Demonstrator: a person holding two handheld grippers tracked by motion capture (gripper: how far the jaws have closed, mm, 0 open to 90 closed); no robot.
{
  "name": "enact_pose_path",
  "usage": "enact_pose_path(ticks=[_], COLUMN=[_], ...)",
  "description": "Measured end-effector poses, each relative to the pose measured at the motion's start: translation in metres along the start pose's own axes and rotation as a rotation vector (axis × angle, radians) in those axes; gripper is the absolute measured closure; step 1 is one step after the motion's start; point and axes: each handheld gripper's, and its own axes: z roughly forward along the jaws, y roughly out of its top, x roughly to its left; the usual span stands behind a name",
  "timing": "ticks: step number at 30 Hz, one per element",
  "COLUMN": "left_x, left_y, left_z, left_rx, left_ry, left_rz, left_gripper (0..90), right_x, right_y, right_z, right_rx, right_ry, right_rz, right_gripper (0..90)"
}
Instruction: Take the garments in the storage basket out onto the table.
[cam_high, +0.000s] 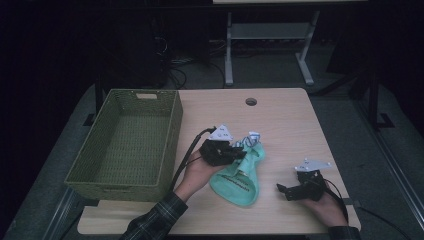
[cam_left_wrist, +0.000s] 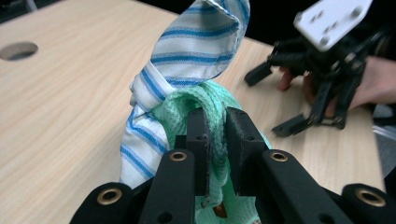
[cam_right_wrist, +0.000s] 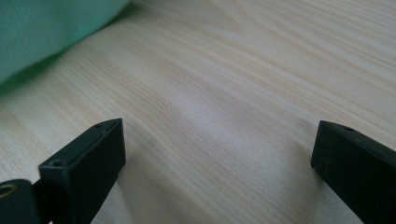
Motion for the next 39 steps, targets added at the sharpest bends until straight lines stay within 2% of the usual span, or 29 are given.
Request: enact_pose_path(ticks=[8, 13, 17, 20, 22, 24, 25, 26, 27, 32, 33, 34, 37, 39], left_x=[0.001, 0.000, -0.002, -0.005, -0.006, -0.007, -0.008, -0.008, -0.008, -0.010, -0.010, -0.010, -0.011, -0.011], left_y=[-0.021, -0.031, -0.038, -0.040, -0.041, -0.039, -0.038, -0.036, -0.034, -0.029, -0.028, -0.028, -0.031, -0.036], left_z=[0.024, 0.035, 0.044, 0.048, 0.049, 0.047, 0.044, 0.042, 0.039, 0.018, 0.010, 0.010, -0.005, -0.013], left_rx=[0.068, 0.104, 0.129, 0.147, 0.143, 0.130, 0.126, 0.120, 0.115, 0.079, 0.071, 0.071, 0.052, 0.048], left_ry=[-0.007, 0.006, 0.012, 0.011, 0.014, 0.017, 0.019, 0.018, 0.020, 0.033, 0.035, 0.035, 0.055, 0.085], left_rz=[-0.011, 0.004, 0.007, 0.025, 0.027, 0.018, 0.023, 0.031, 0.033, 0.042, 0.037, 0.037, 0.024, 0.017], left_gripper=[79.2, 78.3, 77.3, 76.3, 74.2, 68.1, 58.9, 58.9, 52.7, 46.3, 46.1, 46.2, 46.7, 48.8], right_x=[0.000, 0.000, 0.002, 0.002, 0.002, 0.002, 0.002, 0.002, 0.002, 0.002, 0.002, 0.002, 0.002, 0.002], right_y=[0.000, 0.000, 0.000, 0.001, 0.001, 0.001, 0.001, 0.001, 0.001, 0.001, 0.001, 0.001, 0.001, 0.001], right_z=[0.000, 0.000, 0.001, 0.001, 0.001, 0.001, 0.001, 0.001, 0.001, 0.001, 0.001, 0.001, 0.001, 0.001], right_rx=[0.000, 0.000, 0.000, 0.000, 0.000, 0.001, 0.000, 0.000, 0.000, 0.001, 0.001, 0.001, 0.000, 0.000], right_ry=[-0.001, 0.000, -0.016, -0.018, -0.018, -0.018, -0.018, -0.018, -0.018, -0.018, -0.018, -0.018, -0.018, -0.018], right_rz=[0.000, 0.001, 0.011, 0.011, 0.011, 0.012, 0.012, 0.012, 0.012, 0.012, 0.012, 0.012, 0.013, 0.012], right_gripper=[2.7, 2.7, 2.7, 2.7, 2.7, 2.7, 2.7, 2.7, 2.7, 2.7, 2.7, 2.7, 2.8, 2.7])
